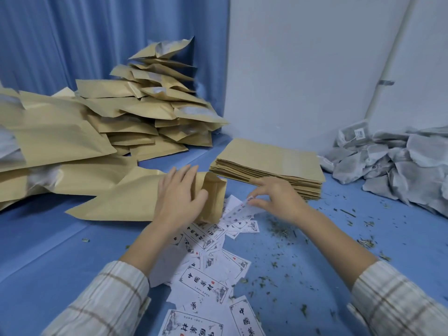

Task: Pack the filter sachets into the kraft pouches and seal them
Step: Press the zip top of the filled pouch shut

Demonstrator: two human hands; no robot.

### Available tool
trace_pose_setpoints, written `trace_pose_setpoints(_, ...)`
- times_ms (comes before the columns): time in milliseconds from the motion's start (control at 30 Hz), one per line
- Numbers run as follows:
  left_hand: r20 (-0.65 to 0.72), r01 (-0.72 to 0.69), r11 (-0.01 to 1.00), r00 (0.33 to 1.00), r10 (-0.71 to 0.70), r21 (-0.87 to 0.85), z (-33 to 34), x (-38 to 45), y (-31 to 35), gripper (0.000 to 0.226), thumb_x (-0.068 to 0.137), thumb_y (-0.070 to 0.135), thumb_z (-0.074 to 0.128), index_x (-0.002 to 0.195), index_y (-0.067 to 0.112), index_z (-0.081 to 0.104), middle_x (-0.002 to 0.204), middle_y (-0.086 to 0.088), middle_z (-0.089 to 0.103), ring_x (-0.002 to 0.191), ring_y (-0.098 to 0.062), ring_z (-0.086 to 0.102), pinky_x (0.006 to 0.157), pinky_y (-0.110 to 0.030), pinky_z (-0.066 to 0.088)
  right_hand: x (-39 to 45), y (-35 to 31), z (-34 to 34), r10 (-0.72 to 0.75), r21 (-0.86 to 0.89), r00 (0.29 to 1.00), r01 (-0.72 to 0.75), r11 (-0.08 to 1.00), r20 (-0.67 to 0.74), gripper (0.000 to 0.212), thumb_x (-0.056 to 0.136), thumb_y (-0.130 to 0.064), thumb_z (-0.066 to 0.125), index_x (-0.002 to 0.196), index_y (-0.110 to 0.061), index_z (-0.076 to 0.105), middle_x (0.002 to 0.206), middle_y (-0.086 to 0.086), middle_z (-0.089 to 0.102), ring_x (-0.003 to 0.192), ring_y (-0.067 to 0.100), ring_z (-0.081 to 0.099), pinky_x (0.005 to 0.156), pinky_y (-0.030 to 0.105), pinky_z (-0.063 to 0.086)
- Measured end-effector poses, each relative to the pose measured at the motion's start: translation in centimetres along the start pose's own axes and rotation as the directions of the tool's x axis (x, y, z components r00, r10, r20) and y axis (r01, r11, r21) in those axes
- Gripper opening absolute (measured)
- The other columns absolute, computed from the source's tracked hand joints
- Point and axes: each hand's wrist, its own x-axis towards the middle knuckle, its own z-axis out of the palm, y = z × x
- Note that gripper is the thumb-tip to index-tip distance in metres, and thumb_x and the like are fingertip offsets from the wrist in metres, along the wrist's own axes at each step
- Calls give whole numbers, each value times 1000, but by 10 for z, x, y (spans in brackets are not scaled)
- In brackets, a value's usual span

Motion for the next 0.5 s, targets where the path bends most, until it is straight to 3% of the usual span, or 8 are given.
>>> trace_pose_setpoints(100, -32, -56, 996, 998, 54, -66, -13, 4, 4, 50, 90, 25, 42, 139, 15, 45, 142, 0, 46, 134, -20, 32, 113, -37, 21, 3, -15, -4, -39, 130, 992, 54, 990, -118, 21, 89, -30, 62, 106, -24, 72, 126, -3, 60, 118, 15, 51, 101, 32, 37)
trace_pose_setpoints(200, 7, -67, 989, 998, 69, -135, -28, 15, 5, 44, 90, 19, 42, 133, 18, 52, 126, 1, 59, 123, -15, 42, 103, -33, 33, 6, -27, -13, -99, 293, 951, 188, 938, -293, 14, 84, -17, 67, 96, -18, 75, 98, -9, 70, 95, 9, 62, 87, 21, 45)
trace_pose_setpoints(300, 29, -11, 951, 999, 21, -308, -44, 27, 10, 38, 90, 13, 42, 118, 26, 64, 102, 13, 63, 95, 1, 53, 79, -16, 37, 12, -40, -22, -83, 470, 958, 209, 858, -275, 17, 83, -13, 68, 97, -22, 75, 85, -21, 70, 81, -3, 65, 77, 13, 49)
trace_pose_setpoints(400, 71, 18, 898, 997, 15, -440, -60, 37, 22, 37, 89, 11, 40, 100, 30, 69, 67, 25, 62, 71, 7, 55, 61, -4, 36, 27, -60, -20, -178, 285, 967, 225, 932, -182, 25, 84, -15, 67, 106, -26, 72, 97, -8, 73, 89, 9, 66, 82, 25, 50)
trace_pose_setpoints(500, 113, 10, 864, 992, 54, -503, -78, 41, 33, 44, 75, 24, 34, 97, 28, 72, 82, 19, 69, 85, -5, 59, 73, -12, 43, 46, -75, -25, -284, -12, 958, 284, 959, 29, 49, 76, -19, 69, 123, -22, 57, 116, -2, 63, 105, 17, 56, 87, 33, 46)
